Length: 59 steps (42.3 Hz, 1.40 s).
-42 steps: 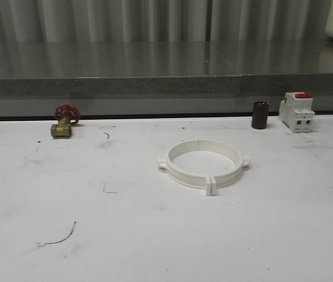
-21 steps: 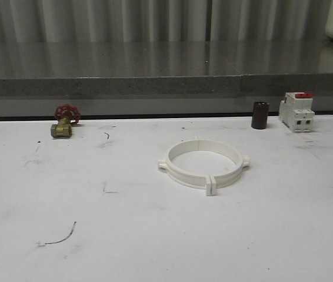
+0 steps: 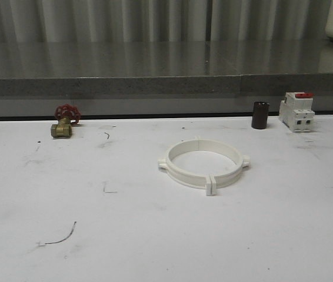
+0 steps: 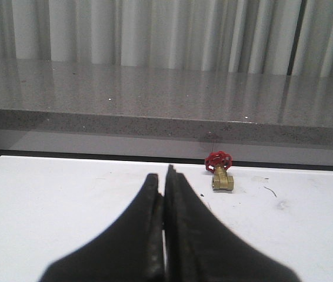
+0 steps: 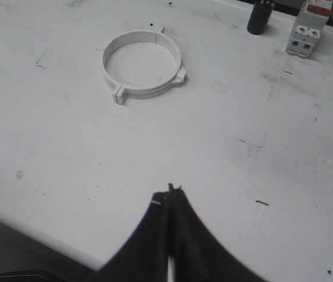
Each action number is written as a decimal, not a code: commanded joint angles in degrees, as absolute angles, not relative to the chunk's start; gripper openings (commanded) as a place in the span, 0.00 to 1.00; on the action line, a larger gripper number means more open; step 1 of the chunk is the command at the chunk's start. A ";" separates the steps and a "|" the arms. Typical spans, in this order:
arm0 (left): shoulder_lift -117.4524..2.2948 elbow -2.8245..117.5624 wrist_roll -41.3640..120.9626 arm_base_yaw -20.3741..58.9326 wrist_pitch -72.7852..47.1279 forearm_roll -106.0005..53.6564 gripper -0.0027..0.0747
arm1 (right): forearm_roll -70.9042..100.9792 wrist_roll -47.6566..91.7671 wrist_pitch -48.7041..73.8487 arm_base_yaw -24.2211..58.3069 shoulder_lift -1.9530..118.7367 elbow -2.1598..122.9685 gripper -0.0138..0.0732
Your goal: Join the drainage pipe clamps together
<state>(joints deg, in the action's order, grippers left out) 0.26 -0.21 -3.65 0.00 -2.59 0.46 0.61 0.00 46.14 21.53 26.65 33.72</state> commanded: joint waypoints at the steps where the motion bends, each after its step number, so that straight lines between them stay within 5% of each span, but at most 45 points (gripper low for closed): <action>1: 1.05 -1.62 -3.77 0.42 1.67 0.00 0.01 | 0.89 0.53 42.98 21.53 26.89 35.01 0.02; 27: 1.05 -1.62 -3.77 0.42 1.67 0.00 0.01 | 0.00 0.53 41.93 21.59 25.95 34.28 0.02; 42: 0.94 -1.62 -3.77 0.42 1.67 0.00 0.01 | 0.55 0.53 17.93 5.95 8.46 16.69 0.02; 59: 0.94 -1.62 -3.77 0.42 1.67 0.00 0.01 | 2.00 0.53 2.69 1.36 -1.56 -0.29 0.02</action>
